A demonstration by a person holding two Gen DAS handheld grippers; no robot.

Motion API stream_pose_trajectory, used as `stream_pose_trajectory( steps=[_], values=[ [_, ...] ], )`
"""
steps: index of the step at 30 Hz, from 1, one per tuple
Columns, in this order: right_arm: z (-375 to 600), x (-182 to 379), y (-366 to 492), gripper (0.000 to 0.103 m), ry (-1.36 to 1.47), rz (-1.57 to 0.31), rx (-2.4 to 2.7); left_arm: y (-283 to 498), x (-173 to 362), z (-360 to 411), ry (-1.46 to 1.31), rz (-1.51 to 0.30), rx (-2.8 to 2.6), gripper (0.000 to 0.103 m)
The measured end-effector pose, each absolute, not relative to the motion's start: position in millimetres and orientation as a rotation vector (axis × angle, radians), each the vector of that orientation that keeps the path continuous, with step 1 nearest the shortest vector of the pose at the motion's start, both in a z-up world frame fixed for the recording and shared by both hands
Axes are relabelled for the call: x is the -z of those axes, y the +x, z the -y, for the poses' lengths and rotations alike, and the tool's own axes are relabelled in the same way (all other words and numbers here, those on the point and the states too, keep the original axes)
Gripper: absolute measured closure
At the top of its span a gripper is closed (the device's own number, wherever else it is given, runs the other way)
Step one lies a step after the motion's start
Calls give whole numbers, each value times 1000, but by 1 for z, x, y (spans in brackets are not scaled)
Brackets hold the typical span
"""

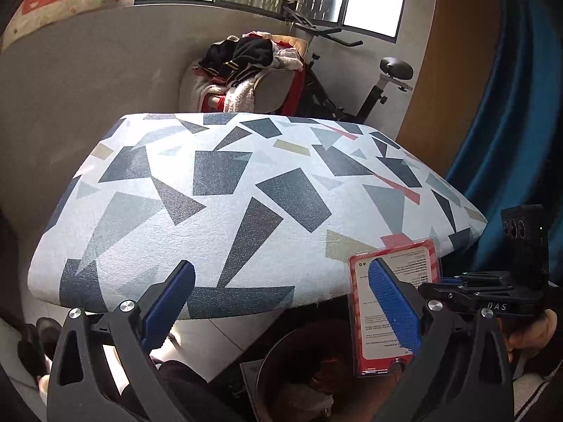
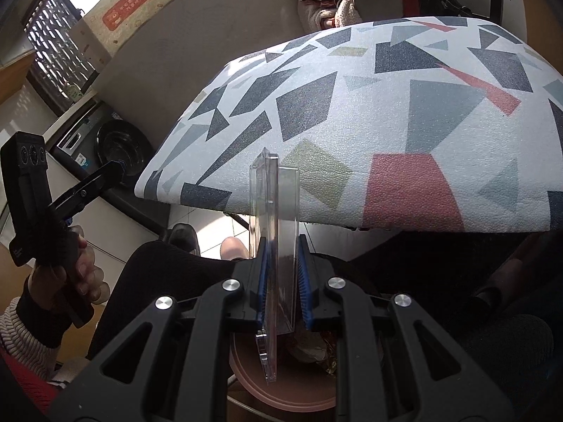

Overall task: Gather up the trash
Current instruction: 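Carry the black ring and plastic package to the brown bin and open both grippers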

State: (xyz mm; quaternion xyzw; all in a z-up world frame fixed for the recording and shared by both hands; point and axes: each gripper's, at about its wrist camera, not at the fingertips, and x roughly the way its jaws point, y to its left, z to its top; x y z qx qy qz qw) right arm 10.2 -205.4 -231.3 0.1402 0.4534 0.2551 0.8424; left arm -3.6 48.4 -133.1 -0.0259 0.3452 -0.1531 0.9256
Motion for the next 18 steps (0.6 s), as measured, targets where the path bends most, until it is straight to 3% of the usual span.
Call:
stream_pose_trajectory(
  steps=[18],
  values=[
    [186, 266, 11, 79, 243, -1099, -527, -7, 139, -52, -69, -719, 309, 7]
  ],
)
